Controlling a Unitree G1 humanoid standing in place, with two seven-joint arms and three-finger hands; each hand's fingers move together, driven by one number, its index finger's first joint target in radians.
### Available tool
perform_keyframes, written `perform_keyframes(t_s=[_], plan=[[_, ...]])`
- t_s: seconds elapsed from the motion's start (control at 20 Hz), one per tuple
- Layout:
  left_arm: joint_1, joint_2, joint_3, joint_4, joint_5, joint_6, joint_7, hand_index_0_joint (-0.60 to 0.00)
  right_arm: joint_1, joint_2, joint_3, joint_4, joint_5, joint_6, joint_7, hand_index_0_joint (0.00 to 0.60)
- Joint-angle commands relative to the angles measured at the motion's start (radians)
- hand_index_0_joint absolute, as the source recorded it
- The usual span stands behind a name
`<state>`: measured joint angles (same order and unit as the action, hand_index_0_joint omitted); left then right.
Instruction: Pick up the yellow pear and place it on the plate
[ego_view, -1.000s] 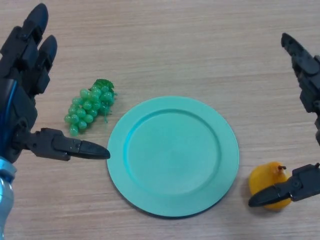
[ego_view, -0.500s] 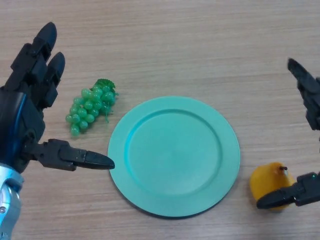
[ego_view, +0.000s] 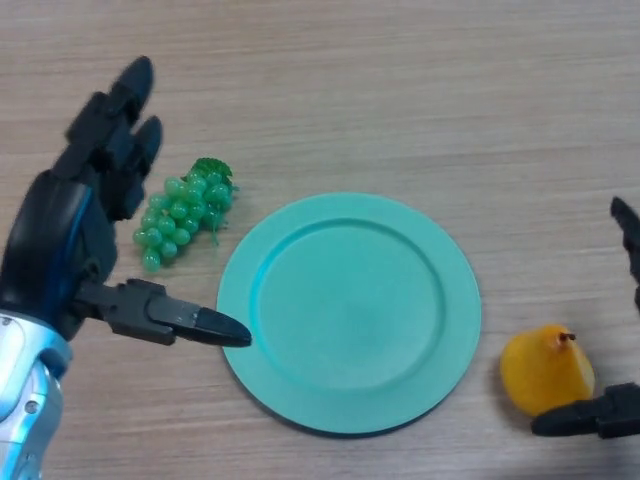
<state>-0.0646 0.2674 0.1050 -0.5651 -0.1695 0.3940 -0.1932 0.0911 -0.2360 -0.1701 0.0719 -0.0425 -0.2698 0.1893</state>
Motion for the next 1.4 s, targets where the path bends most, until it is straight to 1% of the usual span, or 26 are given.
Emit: perform_keyframes(t_s=[0.05,0.15,0.3,0.4,0.45,0.5,0.55,0.6,0.65,0.75,0.8,0.9,0.95,1.0,1.1,1.15,1.2,1.25,1.3,1.35,1.4], plan=[[-0.031,0.023,0.056,-0.065,0.012,-0.083,-0.014,0.000,-0.049,-0.043,-0.012,0.014,0.030,-0.168,-0.058,0.000],[-0.031,0.025,0.071,-0.085,-0.013,-0.064,-0.005,0.000,-0.065,-0.044,0.009,0.096,0.023,-0.192,-0.075,0.000],[-0.016,0.021,0.067,-0.078,0.016,-0.117,-0.009,0.000,-0.062,-0.038,0.032,0.138,0.018,-0.191,-0.088,0.000],[-0.014,0.020,0.068,-0.075,0.017,-0.124,-0.005,0.000,-0.064,-0.037,0.034,0.152,0.009,-0.192,-0.101,0.201],[-0.013,0.019,0.067,-0.072,0.020,-0.133,0.001,0.000,-0.065,-0.039,0.035,0.171,-0.012,-0.188,-0.123,0.352],[-0.011,0.019,0.070,-0.071,0.019,-0.139,0.004,0.000,-0.064,-0.042,0.038,0.187,-0.039,-0.178,-0.139,0.451],[-0.002,0.020,0.080,-0.072,0.018,-0.144,0.005,0.000,-0.060,-0.049,0.047,0.223,-0.110,-0.159,-0.175,0.600],[0.001,0.019,0.083,-0.070,0.013,-0.144,0.005,0.000,-0.056,-0.051,0.052,0.219,-0.129,-0.149,-0.171,0.600],[0.008,0.020,0.090,-0.073,0.008,-0.139,0.002,0.000,-0.043,-0.059,0.060,0.201,-0.162,-0.127,-0.130,0.600],[0.012,0.021,0.088,-0.074,0.022,-0.132,0.001,0.000,-0.037,-0.058,0.061,0.194,-0.192,-0.134,-0.123,0.600],[0.012,0.020,0.088,-0.074,0.023,-0.131,0.000,0.000,-0.035,-0.058,0.062,0.183,-0.195,-0.133,-0.122,0.600],[0.009,0.022,0.099,-0.079,0.005,-0.114,-0.001,0.000,-0.020,-0.052,0.061,0.105,-0.186,-0.083,-0.097,0.600],[0.007,0.026,0.112,-0.090,-0.012,-0.096,-0.002,0.000,-0.017,-0.046,0.063,0.032,-0.183,-0.028,-0.084,0.600],[0.011,0.027,0.115,-0.087,-0.017,-0.100,-0.006,0.000,-0.017,-0.035,0.068,-0.024,-0.154,0.023,-0.067,0.600],[0.015,0.027,0.120,-0.078,-0.023,-0.112,-0.009,0.000,-0.039,-0.009,0.096,-0.176,-0.078,0.171,-0.052,0.600],[0.016,0.028,0.121,-0.079,-0.025,-0.115,-0.009,0.000,-0.061,0.015,0.126,-0.278,0.027,0.311,-0.044,0.600],[0.014,0.027,0.123,-0.084,-0.033,-0.101,-0.001,0.000,-0.081,0.020,0.146,-0.316,0.055,0.378,-0.055,0.600],[0.007,0.027,0.122,-0.085,-0.042,-0.095,0.013,0.000,-0.123,0.029,0.182,-0.346,0.082,0.435,-0.061,0.600],[0.005,0.028,0.122,-0.085,-0.045,-0.096,0.019,0.000,-0.155,0.033,0.207,-0.330,0.062,0.419,-0.062,0.600],[0.004,0.027,0.123,-0.082,-0.051,-0.110,0.025,0.000,-0.205,0.040,0.258,-0.289,0.050,0.385,-0.071,0.600],[0.005,0.027,0.123,-0.082,-0.055,-0.116,0.028,0.000,-0.235,0.042,0.290,-0.241,0.044,0.329,-0.085,0.600]])
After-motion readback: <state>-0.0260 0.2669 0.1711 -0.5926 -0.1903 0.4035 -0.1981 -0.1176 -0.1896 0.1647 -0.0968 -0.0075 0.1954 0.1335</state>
